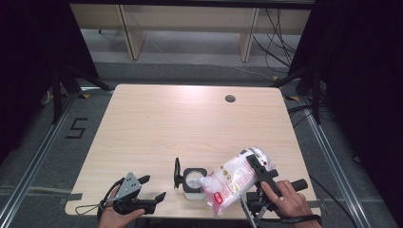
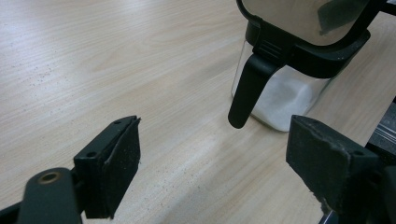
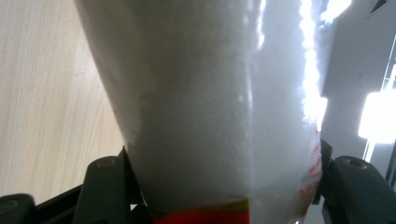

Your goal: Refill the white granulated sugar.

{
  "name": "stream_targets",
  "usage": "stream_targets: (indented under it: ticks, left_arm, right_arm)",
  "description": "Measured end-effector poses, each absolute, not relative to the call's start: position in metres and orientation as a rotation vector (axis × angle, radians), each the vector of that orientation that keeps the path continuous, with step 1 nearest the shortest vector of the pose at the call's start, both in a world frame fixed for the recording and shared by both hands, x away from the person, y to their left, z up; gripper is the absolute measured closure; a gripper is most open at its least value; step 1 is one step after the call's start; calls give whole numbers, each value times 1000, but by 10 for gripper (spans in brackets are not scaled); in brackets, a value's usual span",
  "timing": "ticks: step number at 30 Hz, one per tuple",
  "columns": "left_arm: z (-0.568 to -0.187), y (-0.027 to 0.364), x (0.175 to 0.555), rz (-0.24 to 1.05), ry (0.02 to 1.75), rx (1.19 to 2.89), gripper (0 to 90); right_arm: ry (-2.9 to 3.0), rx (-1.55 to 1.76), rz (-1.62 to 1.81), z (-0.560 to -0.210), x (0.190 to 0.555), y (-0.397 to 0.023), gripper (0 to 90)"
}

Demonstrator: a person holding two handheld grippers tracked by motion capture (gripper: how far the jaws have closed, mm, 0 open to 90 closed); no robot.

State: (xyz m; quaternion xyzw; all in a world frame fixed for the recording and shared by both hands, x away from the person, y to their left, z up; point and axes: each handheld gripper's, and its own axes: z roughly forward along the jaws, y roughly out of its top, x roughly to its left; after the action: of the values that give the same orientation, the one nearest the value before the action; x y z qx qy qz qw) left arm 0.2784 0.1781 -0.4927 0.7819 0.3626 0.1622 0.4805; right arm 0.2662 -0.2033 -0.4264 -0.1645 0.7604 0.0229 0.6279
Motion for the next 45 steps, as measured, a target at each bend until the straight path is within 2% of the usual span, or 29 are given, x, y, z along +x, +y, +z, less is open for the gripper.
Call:
stream_targets:
  ticks: [45]
  left_arm:
    - [-493, 177, 278, 381, 899, 1876, 177]
  right_arm:
    - [1733, -363, 65, -425, 265, -205, 403]
